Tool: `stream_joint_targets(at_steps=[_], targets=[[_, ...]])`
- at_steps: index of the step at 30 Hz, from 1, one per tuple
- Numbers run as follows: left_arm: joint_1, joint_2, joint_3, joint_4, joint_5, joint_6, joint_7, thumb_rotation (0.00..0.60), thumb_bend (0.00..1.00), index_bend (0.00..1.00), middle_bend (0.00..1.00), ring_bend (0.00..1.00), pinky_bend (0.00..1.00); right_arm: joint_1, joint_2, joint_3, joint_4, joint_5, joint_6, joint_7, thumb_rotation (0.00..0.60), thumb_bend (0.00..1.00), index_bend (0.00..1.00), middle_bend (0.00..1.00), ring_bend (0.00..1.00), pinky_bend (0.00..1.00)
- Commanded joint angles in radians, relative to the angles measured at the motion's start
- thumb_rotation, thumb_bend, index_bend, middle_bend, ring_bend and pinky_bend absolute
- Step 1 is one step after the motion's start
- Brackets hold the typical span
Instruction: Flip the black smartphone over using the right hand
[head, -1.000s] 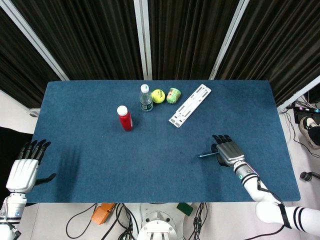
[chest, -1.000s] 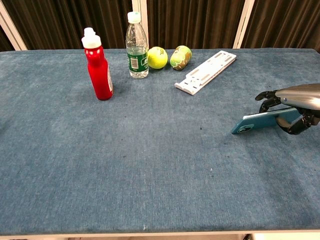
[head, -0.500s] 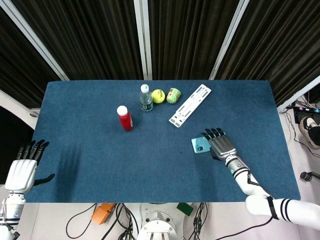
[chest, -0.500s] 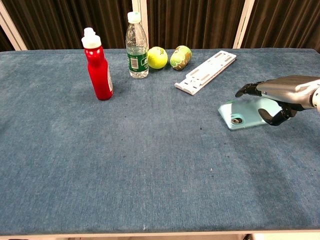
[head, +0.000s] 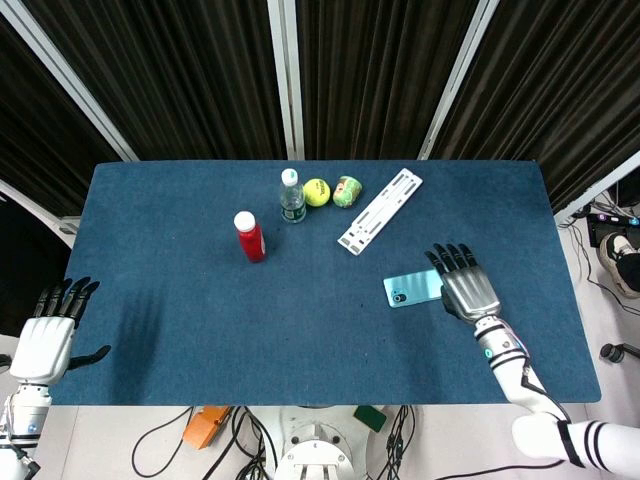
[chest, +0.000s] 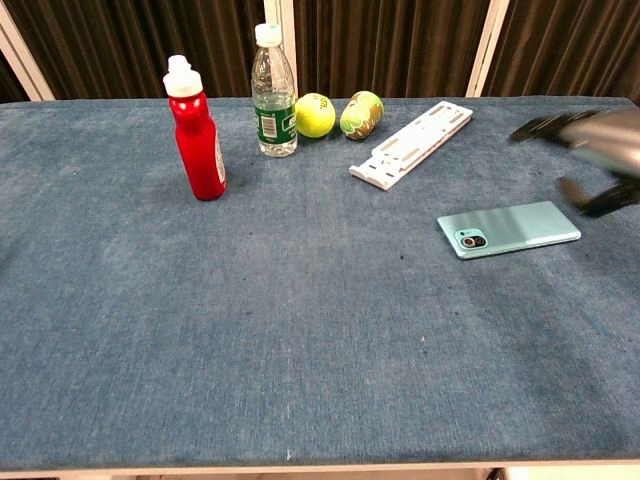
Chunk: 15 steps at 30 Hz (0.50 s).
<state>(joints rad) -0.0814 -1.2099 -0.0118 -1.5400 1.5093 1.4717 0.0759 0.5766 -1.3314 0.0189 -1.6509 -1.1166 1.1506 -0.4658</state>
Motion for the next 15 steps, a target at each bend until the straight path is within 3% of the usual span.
stream_joint_targets(at_steps=[1,7,15], targets=[[0.002,0.0,-0.001,0.0,-0.001,0.003,-0.003,0.6,0.13,0.09,0.06,0.02,0.01,-0.152,0.097,-0.056,-0.068,-0.169,0.211,0.133,0.6,0.67,0.09,0.06,0.0,0.0],[0.01,-0.001,-0.003,0.002,-0.004,0.016,-0.01,0.6,0.13,0.09,0.06,0.02,0.01,-0.295,0.14,-0.082,-0.069,-0.249,0.39,0.249,0.6,0.39,0.07,0.06,0.0,0.0],[0.019,-0.004,-0.004,0.005,-0.003,0.031,-0.017,0.6,0.13,0.09,0.06,0.02,0.01,-0.394,0.177,-0.087,-0.053,-0.298,0.466,0.339,0.6,0.36,0.06,0.06,0.0,0.0]])
